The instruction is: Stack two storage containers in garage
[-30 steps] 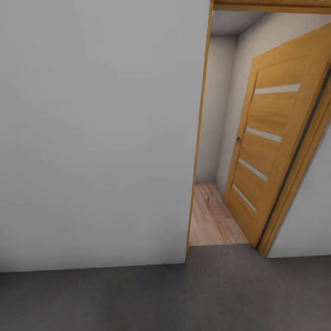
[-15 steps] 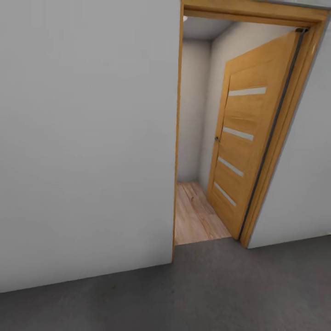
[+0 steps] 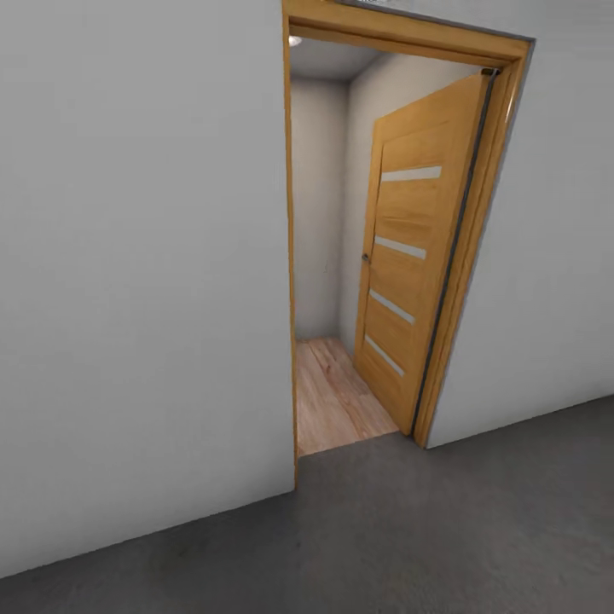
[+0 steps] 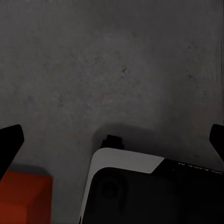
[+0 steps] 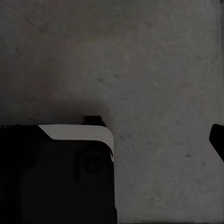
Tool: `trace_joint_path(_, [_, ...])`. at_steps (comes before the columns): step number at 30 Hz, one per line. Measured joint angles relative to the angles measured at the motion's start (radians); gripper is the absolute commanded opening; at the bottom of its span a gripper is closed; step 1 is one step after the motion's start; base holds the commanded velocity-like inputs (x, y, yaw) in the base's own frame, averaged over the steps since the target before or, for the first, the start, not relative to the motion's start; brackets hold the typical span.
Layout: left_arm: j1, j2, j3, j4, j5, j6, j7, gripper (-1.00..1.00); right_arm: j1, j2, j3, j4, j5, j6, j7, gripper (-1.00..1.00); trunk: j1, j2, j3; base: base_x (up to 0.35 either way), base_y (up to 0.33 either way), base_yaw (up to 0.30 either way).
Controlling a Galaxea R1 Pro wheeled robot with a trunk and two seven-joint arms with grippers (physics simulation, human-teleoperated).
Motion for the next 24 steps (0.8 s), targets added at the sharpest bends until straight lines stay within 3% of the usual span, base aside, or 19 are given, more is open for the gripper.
trace_joint_path(13, [0.0,0.0,0.0,0.0,0.0,0.0,0.0,1.0,0.0,0.0,0.0,0.0,0.0,0.0,0.0,1.0,0.0,0.0,0.007,0.0,0.0,-0.259])
trace_joint_path(24, [0.0,0.0,0.0,0.0,0.0,0.0,0.0,1.0,0.0,-0.002,0.0,0.0,0.0,0.0,0.0,1.0,0.0,0.0,0.009,0.0,0.0,-0.133])
